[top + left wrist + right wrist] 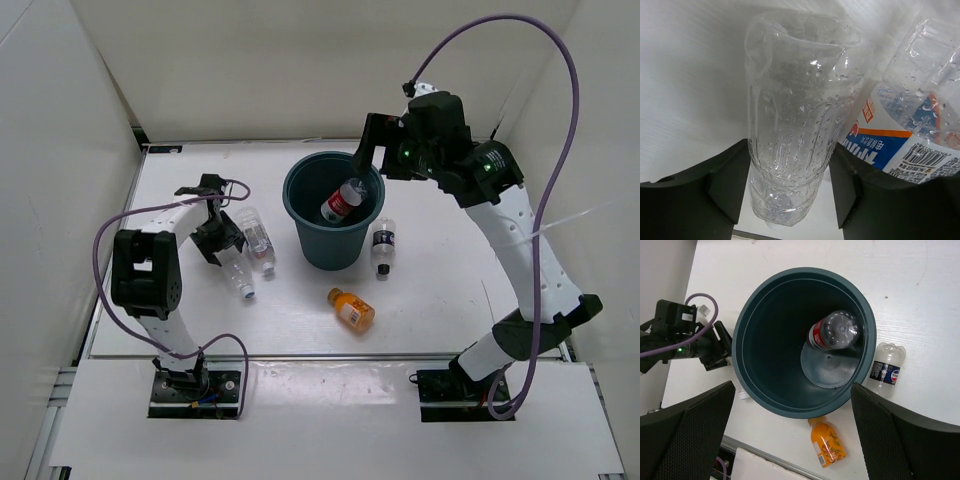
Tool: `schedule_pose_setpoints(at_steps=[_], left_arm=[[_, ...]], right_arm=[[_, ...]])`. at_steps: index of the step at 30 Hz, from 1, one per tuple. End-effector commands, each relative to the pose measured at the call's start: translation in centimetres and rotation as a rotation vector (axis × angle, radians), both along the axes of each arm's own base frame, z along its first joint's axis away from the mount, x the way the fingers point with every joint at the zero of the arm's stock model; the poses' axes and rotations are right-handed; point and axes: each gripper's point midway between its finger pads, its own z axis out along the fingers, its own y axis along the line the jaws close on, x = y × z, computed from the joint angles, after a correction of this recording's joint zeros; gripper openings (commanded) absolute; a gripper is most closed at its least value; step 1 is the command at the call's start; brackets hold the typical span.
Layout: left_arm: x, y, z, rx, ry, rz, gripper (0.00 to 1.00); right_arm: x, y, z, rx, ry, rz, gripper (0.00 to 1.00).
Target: Put the plastic bottles in the bin
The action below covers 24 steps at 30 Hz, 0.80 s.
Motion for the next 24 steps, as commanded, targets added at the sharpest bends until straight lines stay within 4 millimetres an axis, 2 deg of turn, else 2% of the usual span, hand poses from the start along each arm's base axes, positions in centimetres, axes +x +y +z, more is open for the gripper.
schedule_pose_setpoints(at_steps=[1, 2, 3, 5, 6, 7, 8, 10, 11, 12, 13, 14, 15, 16, 17, 18, 19, 20, 21, 22, 23, 24], left_arm=[[0.8, 0.0, 2.8, -0.012, -0.064, 0.038, 0.69], [0.5, 0.0, 3.4, -0.014, -0.068, 0.047, 0.69], [1.4, 0.0, 6.0, -0.017, -0.139, 0.06, 0.69], [1.3, 0.6, 9.4, 0.002, -0.183, 0.112, 0.69], [2.6, 0.3, 13.7, -0.008, -0.3, 0.118, 0.69], [3.1, 0.1, 15.9, -0.004, -0.358, 0.112, 0.69], [4.5, -0.6, 20.2, -0.007, -0.481, 0.11, 0.69], [5.2, -1.7, 25.5, -0.019, -0.649, 0.084, 0.71], [5.4, -3.1, 27.8, -0.028, -0.724, 0.035, 0.71], [6.4, -4.0, 31.7, -0.056, -0.857, 0.02, 0.71], [6.5, -4.6, 33.9, -0.063, -0.927, 0.007, 0.71], [6.3, -6.5, 35.5, -0.073, -0.979, -0.056, 0.71], [6.6, -7.6, 38.3, -0.085, -1.075, -0.078, 0.71], [7.3, -9.0, 38.0, -0.055, -1.082, -0.147, 0.71], [7.1, -12.0, 37.7, -0.066, -1.086, -0.236, 0.72], [7.3, -13.5, 38.1, -0.065, -1.105, -0.286, 0.72], [8.5, -15.4, 36.1, -0.041, -1.063, -0.337, 0.72], [8.0, -18.0, 35.2, -0.034, -1.048, -0.429, 0.72], [8.0, -19.4, 34.5, -0.022, -1.037, -0.466, 0.73], [8.1, -20.8, 32.9, -0.011, -1.007, -0.489, 0.74], [7.5, -22.5, 32.6, -0.015, -1.008, -0.527, 0.74], [7.1, -22.9, 32.6, -0.003, -1.011, -0.542, 0.76]], right_arm=[[-0.7, -0.5, 1.0, 0.001, -0.021, 0.004, 1.0], [-0.7, -0.5, 1.3, 0.007, -0.028, 0.004, 1.0], [-0.7, -0.5, 1.3, 0.007, -0.028, 0.004, 1.0], [-0.8, -0.6, 1.1, 0.001, -0.021, 0.004, 1.0], [-1.0, -0.7, 0.9, 0.0, -0.006, 0.0, 1.0], [-0.8, -0.9, 0.4, -0.015, 0.0, -0.014, 1.0], [-0.9, -1.4, 0.1, -0.008, 0.016, -0.052, 1.0], [-0.6, -2.2, -0.8, -0.002, 0.048, -0.093, 1.0], [-0.7, -2.6, -1.6, 0.004, 0.076, -0.098, 1.0], [-0.4, -3.4, -1.8, 0.031, 0.099, -0.136, 1.0], [-0.6, -3.5, -2.0, 0.054, 0.121, -0.138, 1.0], [-0.4, -3.9, -2.6, 0.065, 0.147, -0.155, 1.0], [0.0, -4.9, -3.6, 0.073, 0.181, -0.194, 1.0], [0.0, -5.4, -4.0, 0.103, 0.208, -0.226, 1.0], [0.5, -6.5, -4.8, 0.116, 0.24, -0.267, 1.0], [0.3, -6.6, -6.1, 0.134, 0.285, -0.271, 1.0], [0.0, -7.1, -6.7, 0.153, 0.313, -0.287, 1.0], [0.5, -8.2, -7.3, 0.196, 0.345, -0.336, 1.0], [0.4, -8.7, -7.7, 0.226, 0.367, -0.349, 1.0], [0.0, -8.6, -9.7, 0.25, 0.445, -0.344, 1.0], [0.4, -9.6, -9.8, 0.285, 0.445, -0.374, 1.0], [0.3, -10.0, -10.0, 0.308, 0.453, -0.382, 1.0]])
